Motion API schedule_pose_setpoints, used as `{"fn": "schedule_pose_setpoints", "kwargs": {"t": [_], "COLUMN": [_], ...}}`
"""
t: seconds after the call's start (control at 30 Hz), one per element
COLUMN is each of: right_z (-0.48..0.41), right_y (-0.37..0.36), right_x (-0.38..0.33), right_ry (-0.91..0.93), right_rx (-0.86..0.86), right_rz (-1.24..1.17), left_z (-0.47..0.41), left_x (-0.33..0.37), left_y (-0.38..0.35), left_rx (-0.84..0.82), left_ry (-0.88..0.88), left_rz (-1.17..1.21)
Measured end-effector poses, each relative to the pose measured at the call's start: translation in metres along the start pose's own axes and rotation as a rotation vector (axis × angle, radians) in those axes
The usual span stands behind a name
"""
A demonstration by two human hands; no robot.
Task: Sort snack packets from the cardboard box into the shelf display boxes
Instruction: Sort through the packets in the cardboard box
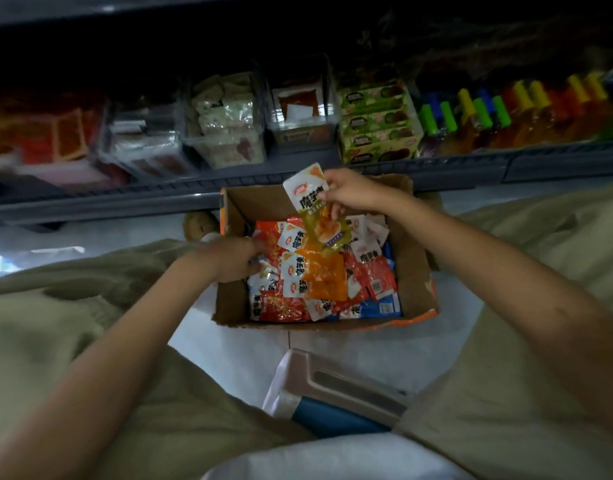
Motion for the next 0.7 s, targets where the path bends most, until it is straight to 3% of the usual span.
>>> {"fn": "schedule_pose_setpoints", "kwargs": {"t": [0.1,0.2,0.27,0.37,0.5,0.7], "right_z": [0.004,0.021,0.04,0.067,0.087,0.091], "right_y": [0.039,0.072,0.093,0.116,0.132,0.165], "right_x": [-0.075,-0.149,-0.192,-0.242,-0.275,-0.297], "right_ry": [0.181,0.383,0.512,0.669,0.734,0.852], "right_rx": [0.096,0.143,0.201,0.289,0.397,0.679], "right_rz": [-0.082,-0.188,-0.225,-0.272,-0.315,-0.06], "left_z": [0.02,0.053,0.07,0.086,0.097,0.083], "left_x": [0.002,0.018,0.016,0.014,0.017,0.007], "left_y": [0.077,0.164,0.212,0.265,0.312,0.359], "left_rx": [0.295,0.659,0.872,1.137,1.404,1.543], "left_ry": [-0.032,-0.182,-0.238,-0.268,-0.322,-0.314], "left_rz": [0.108,0.771,1.025,1.019,0.967,0.858]}}
Point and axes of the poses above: each hand's wrist, its own z-axis away from the middle knuckle, its own y-axis out of the back of the hand, x = y × z, the point moved 8 cm from there along -z, towards the middle knuckle, and after that the axes turned 7 degrees about -z, right-handed, at the moved point
